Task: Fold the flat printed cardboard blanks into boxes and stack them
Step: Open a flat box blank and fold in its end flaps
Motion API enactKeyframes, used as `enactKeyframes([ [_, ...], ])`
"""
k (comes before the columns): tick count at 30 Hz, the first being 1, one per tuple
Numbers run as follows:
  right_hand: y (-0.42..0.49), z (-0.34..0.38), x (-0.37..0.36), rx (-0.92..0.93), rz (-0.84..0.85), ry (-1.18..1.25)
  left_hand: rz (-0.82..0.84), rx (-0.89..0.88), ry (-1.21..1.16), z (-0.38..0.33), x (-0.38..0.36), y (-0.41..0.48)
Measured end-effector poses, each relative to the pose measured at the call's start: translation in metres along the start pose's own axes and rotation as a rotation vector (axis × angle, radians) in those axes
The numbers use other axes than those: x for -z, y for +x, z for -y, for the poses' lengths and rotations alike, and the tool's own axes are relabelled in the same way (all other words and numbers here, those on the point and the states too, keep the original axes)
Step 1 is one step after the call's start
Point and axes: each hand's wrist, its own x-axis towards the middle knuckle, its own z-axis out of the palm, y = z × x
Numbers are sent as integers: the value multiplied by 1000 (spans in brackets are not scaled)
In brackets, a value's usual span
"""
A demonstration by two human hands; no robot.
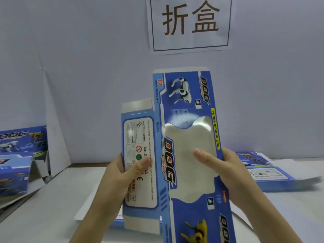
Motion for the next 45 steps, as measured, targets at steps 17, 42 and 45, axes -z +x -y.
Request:
enactKeyframes([
  [17,2,-6,2,-75,-29,5,-17,-24,34,2,-2,-1],
  [42,-2,-4,-4,-55,-76,51,-100,-68,34,3,-7,-3],
  [45,-3,0,-4,-41,-97,40,-91,-69,77,3,-10,-2],
])
